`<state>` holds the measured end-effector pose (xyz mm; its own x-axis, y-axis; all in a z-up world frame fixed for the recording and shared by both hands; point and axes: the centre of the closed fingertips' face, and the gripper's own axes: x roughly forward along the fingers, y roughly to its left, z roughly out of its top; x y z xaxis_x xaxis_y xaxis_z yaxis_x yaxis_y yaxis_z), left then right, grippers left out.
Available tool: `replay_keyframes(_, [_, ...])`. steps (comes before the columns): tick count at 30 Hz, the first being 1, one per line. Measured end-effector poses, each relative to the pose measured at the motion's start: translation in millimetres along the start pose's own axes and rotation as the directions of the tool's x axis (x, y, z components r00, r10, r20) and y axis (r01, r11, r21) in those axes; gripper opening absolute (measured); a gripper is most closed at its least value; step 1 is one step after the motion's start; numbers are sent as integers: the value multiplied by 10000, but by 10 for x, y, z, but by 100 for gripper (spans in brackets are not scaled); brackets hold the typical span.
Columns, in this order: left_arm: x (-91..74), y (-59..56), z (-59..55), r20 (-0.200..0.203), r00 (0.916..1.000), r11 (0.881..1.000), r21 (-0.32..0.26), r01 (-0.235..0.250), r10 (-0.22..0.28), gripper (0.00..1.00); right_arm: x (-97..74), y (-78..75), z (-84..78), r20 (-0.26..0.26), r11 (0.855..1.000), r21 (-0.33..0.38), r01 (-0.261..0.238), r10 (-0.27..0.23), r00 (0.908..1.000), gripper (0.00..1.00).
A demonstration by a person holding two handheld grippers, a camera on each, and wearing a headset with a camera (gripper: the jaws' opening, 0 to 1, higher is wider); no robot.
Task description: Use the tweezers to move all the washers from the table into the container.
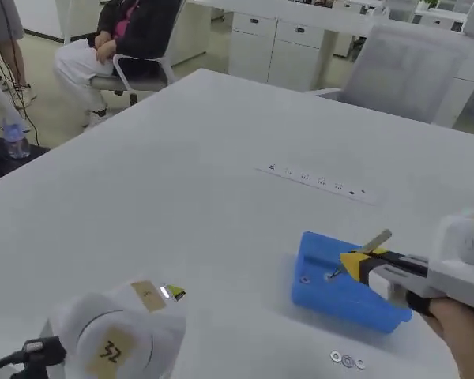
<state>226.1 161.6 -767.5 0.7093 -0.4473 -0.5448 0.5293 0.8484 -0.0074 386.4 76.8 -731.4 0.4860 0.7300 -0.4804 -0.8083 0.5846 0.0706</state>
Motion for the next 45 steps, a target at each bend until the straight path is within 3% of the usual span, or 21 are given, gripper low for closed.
replay_keyframes(3, [8,-115,33,213,9980,9980,-178,603,-599,95,81,-31,12,-69,9999,-136,-54,53,10000,3])
replay_keyframes(6, [7,-234,-2,83,9942,9943,-8,1069,-1069,96,178,-70,-20,-239,9997,-189,-125,120,9996,3])
replay_keyframes(9, [0,-279,1,80,9951,9941,452,982,-987,95,248,-90,-77,-408,9996,-271,-92,81,9991,3])
replay_keyframes(11, [-4,-278,13,214,9958,9951,439,880,-890,95,297,-109,-126,-523,9996,-269,-69,55,9986,3])
replay_keyframes(13, [-4,-201,74,678,9969,9976,585,367,-406,97,361,-153,-180,-676,9996,-263,-44,27,9977,3])
replay_keyframes(15, [-10,-162,86,763,9968,9970,758,184,-242,96,402,-175,-207,-769,9993,-366,18,-46,9970,3])
replay_keyframes(18, [-11,-194,87,803,9956,9972,612,431,-480,94,415,-180,-231,-868,9991,-433,19,-57,9962,3])
replay_keyframes(22, [15,-264,44,548,9963,9914,1163,599,-666,93,509,-212,-316,-1071,9977,-673,39,-112,9942,3])
replay_keyframes(28, [3,-270,53,608,9962,9875,1485,534,-630,92,586,-265,-415,-1322,9919,-1248,236,-402,9904,3])
replay_keyframes(34, [11,-332,31,497,9933,9853,1415,963,-1042,92,664,-269,-498,-1510,9892,-1455,167,-389,9878,3])
replay_keyframes(39, [14,-330,26,469,9946,9820,1693,835,-927,92,705,-257,-568,-1665,9899,-1411,141,-377,9853,3])
replay_keyframes(45, [13,-272,25,474,9967,9855,1599,571,-655,92,685,-293,-575,-1486,9920,-1252,184,-371,9882,3])
